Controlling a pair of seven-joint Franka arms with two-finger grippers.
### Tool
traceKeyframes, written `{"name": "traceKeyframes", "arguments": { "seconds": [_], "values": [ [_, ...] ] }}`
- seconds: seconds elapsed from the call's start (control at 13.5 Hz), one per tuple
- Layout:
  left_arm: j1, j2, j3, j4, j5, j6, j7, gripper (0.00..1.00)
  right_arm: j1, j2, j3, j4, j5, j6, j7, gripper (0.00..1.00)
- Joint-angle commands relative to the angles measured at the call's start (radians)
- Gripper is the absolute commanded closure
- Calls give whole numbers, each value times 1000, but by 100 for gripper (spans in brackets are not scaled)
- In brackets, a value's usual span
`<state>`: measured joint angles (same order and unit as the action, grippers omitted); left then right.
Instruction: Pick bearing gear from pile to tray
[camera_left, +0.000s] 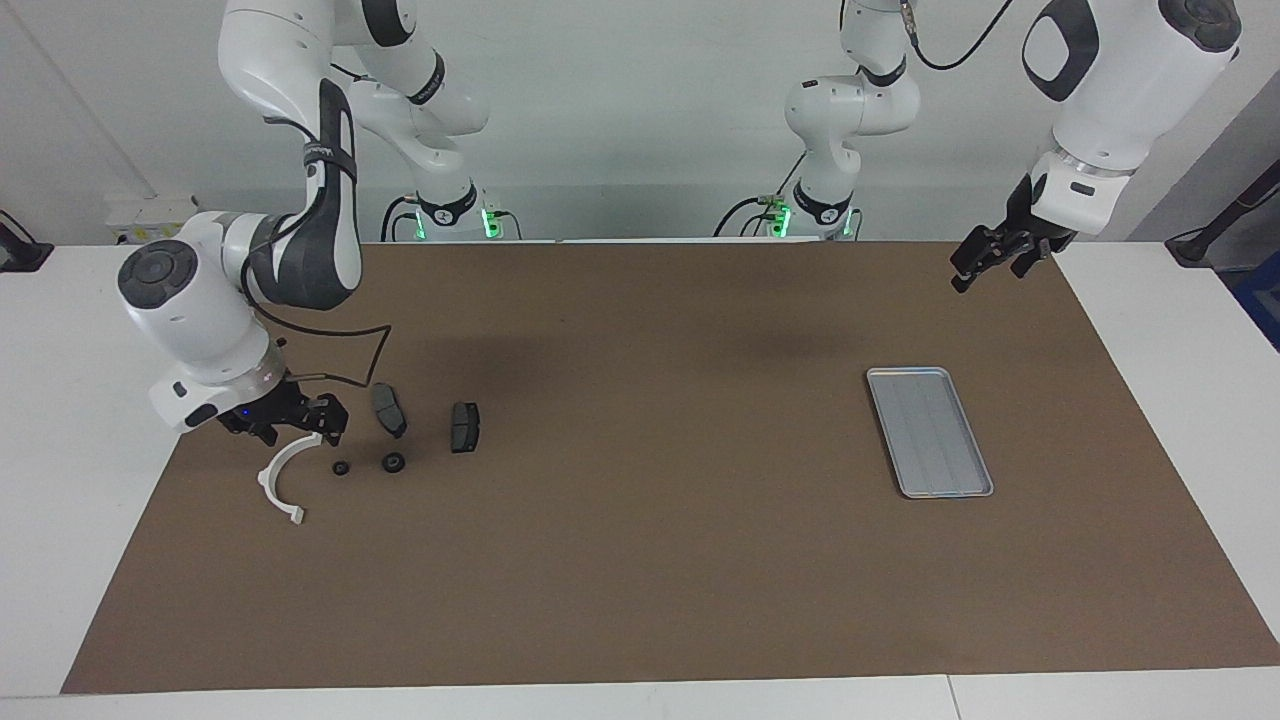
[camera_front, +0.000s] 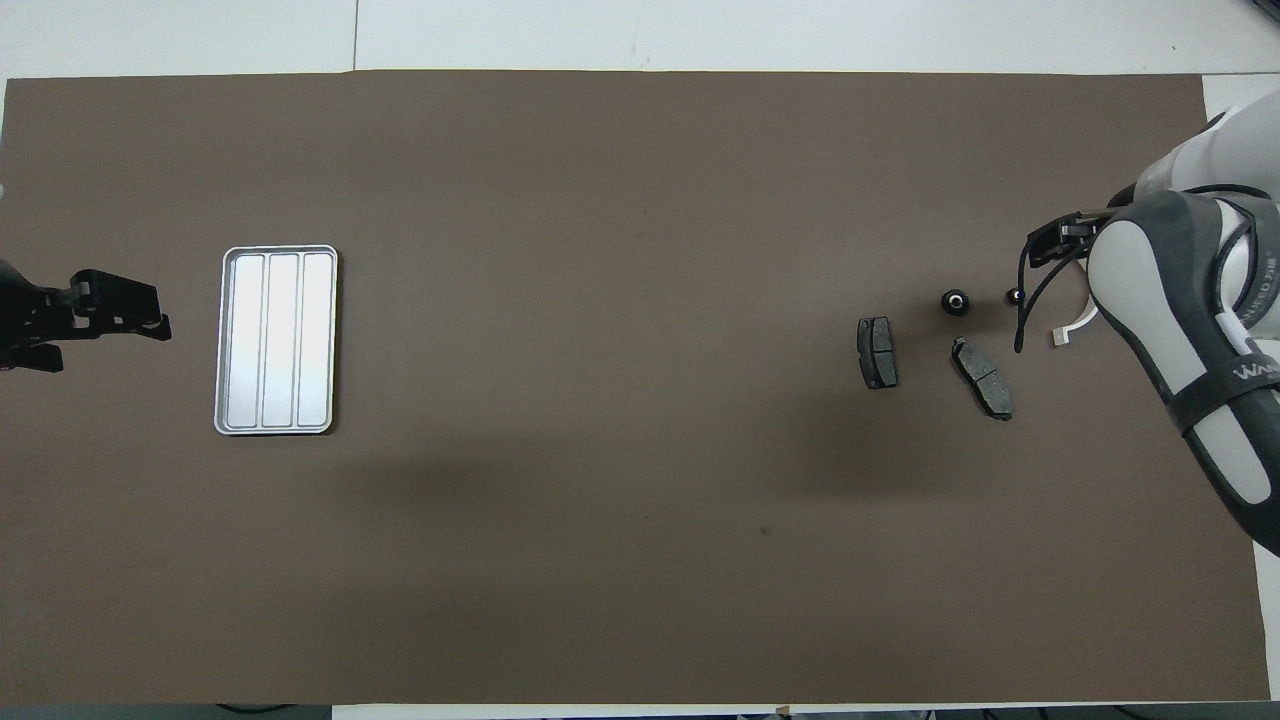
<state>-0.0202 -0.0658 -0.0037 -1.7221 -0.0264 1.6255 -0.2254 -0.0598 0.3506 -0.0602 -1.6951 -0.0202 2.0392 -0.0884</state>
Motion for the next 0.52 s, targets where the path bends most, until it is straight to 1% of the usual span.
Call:
{"name": "traceKeyframes", "arguments": {
  "seconds": [0.0, 0.15, 0.3, 0.45],
  "values": [
    [-1, -26, -2, -30, 10, -10, 8, 0, -6, 31, 8, -3, -4, 44, 6, 6],
    [-3, -28, -2, -28, 10, -38, 6, 0, -6, 42, 10, -11, -3, 71, 6, 6],
    [0, -28, -2, -24, 8, -42, 3, 0, -8, 62, 10, -15, -3, 82, 2, 6],
    [-1, -28, -2, -24, 8, -44, 1, 0, -8, 68, 10, -40, -3, 119, 2, 6]
  ]
}}
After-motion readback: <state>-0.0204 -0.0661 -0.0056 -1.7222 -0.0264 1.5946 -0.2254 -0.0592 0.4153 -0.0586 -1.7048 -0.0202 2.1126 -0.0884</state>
